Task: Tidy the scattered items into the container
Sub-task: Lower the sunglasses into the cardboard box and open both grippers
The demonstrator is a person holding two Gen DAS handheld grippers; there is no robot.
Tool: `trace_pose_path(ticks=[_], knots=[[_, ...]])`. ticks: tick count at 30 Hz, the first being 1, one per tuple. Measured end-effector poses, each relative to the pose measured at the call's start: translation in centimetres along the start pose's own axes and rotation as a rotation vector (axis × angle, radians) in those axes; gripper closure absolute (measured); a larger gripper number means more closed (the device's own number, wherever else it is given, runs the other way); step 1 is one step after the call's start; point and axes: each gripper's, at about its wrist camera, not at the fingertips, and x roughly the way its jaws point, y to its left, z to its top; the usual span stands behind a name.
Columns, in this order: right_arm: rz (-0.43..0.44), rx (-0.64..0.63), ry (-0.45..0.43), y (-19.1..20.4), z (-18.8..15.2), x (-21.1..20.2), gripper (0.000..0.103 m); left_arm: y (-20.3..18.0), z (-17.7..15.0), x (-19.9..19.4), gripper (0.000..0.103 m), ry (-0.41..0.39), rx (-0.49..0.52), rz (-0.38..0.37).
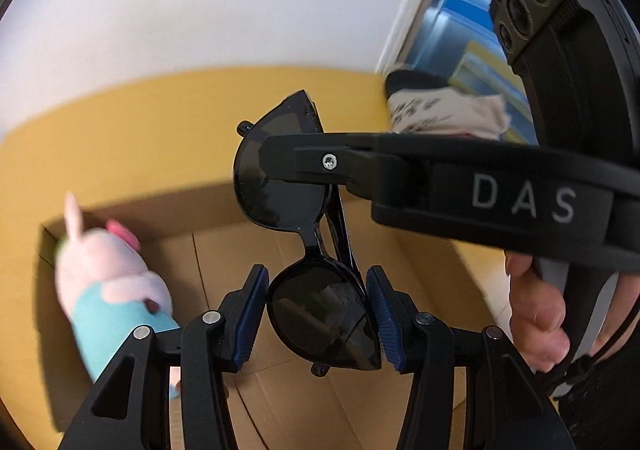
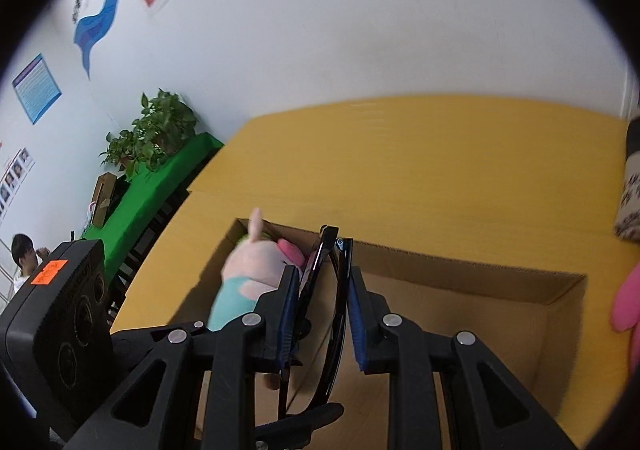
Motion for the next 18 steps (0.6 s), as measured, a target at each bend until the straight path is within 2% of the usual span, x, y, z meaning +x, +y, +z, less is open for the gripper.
trace_pose_path(ticks=[8, 11, 15, 18], knots=[[0.057, 0.107, 0.119, -4.0, -1.6, 7.6, 0.082, 0.3, 0.2, 6.1, 0.054, 0.169, -0.051, 0.103], [0.056, 0.141, 0.166, -5.3, -2.5, 9.7, 0.082, 2.5, 0.9, 8.7, 0.058, 0.214, -0.076, 0.122], [0.051, 0.179, 0.183, -6.5, -3.3, 11.7, 0.079, 3.1, 0.7, 9.9, 0.060, 0.232, -0.087, 0.152], [0.056, 0.200, 0.151, -6.9, -3.7, 11.5, 0.069, 3.1, 0.7, 9.2, 0.060, 0.204, -0.090, 0.159]])
